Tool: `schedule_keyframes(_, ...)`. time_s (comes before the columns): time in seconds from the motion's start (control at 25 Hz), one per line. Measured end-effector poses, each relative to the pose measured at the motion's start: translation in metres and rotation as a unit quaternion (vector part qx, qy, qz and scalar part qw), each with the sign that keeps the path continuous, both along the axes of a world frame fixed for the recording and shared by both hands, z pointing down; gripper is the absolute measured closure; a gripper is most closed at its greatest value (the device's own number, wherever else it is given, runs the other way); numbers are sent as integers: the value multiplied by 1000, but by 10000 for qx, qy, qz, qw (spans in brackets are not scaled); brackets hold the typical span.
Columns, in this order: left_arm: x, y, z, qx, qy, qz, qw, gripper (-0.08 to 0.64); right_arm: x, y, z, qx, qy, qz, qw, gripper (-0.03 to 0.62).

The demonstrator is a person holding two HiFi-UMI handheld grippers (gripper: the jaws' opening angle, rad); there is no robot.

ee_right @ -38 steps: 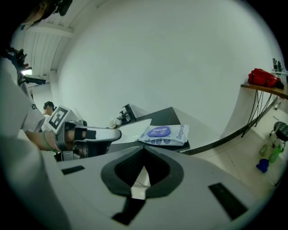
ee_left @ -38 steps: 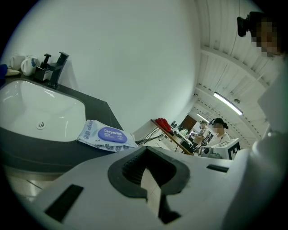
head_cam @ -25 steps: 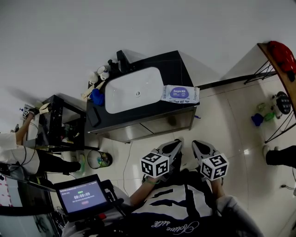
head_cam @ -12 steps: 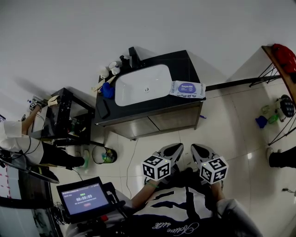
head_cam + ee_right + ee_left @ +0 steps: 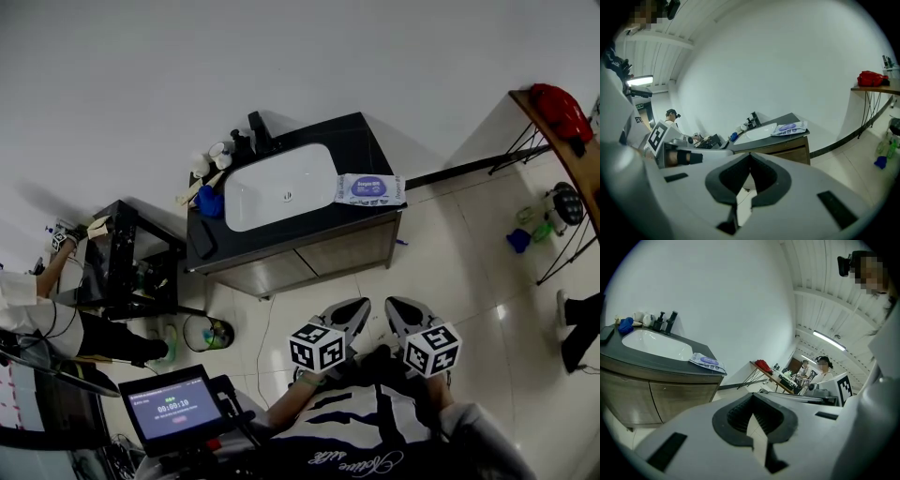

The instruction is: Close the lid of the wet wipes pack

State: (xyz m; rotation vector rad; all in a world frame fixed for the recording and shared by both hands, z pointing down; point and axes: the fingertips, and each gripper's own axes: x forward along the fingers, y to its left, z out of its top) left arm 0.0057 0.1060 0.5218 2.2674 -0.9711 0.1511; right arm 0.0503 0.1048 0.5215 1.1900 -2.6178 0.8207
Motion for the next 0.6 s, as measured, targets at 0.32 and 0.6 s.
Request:
schedule_keyframes(0.32, -27, 7, -19, -54, 93, 50, 9999, 558, -23, 11, -23, 43, 179, 126, 9998, 594)
schedule_keyframes(0.6, -34, 8, -5, -8, 98, 26, 9999, 559, -27, 11, -11, 176, 275, 142, 9994, 594)
